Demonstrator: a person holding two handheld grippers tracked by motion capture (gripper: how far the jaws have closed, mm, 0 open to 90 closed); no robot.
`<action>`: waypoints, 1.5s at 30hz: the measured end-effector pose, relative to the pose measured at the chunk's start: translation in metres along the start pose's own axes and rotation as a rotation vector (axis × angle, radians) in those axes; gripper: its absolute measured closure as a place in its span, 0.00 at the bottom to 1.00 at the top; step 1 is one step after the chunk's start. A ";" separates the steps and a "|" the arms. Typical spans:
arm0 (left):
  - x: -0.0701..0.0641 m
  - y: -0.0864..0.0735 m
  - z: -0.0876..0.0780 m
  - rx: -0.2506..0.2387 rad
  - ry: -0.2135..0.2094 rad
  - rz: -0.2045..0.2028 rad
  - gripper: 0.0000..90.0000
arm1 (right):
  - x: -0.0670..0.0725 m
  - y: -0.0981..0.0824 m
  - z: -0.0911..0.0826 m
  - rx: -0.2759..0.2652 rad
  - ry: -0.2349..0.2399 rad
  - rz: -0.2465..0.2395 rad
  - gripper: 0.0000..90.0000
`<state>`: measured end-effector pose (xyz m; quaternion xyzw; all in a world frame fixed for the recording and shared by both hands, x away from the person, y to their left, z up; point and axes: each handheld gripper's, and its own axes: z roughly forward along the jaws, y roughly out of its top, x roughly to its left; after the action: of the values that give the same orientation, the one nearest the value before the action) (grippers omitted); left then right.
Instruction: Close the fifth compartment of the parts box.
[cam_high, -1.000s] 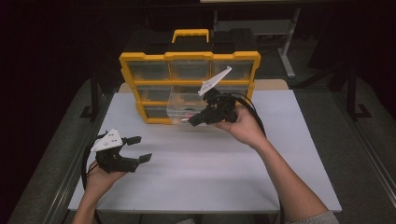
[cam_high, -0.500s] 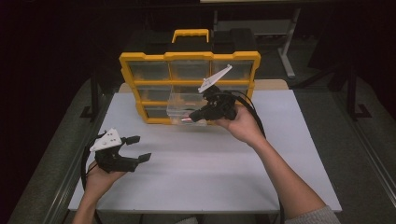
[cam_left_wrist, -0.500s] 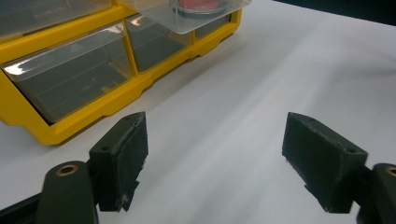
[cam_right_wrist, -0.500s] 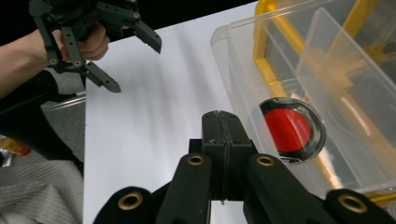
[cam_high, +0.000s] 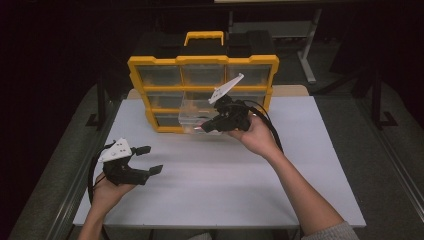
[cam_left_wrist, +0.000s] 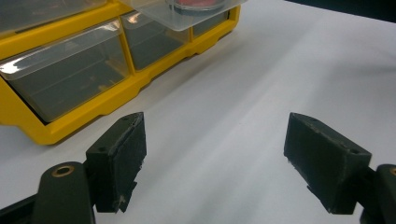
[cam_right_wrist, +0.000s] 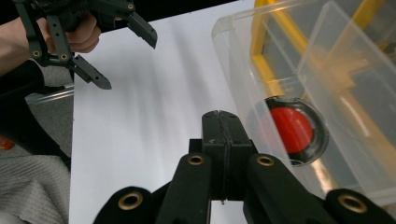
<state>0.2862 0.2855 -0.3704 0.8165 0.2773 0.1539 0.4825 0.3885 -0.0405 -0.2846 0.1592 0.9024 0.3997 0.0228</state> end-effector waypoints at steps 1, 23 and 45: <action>0.000 0.000 0.000 0.001 0.001 0.004 0.23 | 0.000 0.000 0.002 0.007 0.000 0.002 0.99; 0.000 0.001 -0.004 0.000 0.003 0.003 0.23 | -0.006 0.004 0.009 0.032 -0.027 -0.010 0.99; -0.001 0.001 -0.003 -0.005 -0.001 0.007 0.23 | -0.018 0.009 0.012 0.039 -0.061 0.013 0.99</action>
<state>0.2844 0.2861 -0.3679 0.8162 0.2740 0.1561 0.4841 0.4105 -0.0317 -0.2881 0.1775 0.9079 0.3770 0.0448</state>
